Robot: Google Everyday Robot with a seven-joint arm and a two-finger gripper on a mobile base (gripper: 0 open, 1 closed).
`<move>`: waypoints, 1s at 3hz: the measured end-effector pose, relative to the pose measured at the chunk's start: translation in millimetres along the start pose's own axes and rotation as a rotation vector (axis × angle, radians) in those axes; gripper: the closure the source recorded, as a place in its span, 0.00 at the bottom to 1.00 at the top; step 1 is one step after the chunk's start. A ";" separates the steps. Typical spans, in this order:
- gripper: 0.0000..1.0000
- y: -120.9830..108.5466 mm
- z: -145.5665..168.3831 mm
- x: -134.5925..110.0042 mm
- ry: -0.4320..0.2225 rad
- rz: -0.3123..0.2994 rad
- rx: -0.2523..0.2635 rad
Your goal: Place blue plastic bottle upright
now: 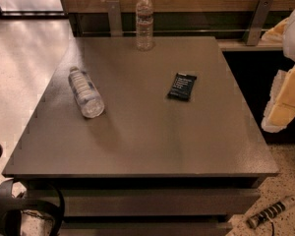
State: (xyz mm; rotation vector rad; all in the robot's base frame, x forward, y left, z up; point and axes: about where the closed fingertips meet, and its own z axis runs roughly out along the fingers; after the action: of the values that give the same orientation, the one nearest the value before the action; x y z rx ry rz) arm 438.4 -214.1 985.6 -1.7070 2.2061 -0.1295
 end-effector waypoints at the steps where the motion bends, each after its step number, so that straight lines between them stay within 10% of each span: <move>1: 0.00 0.0 -0.1 0.0 0.000 0.000 0.000; 3: 0.00 -44.2 22.6 -42.1 -0.108 0.074 -0.015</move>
Offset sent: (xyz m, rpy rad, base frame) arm 0.0253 0.0051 0.0043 0.0419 -0.0143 0.0034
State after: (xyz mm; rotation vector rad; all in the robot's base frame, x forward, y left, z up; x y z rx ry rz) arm 495.5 -182.9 985.9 -1.5990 2.1923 -0.0033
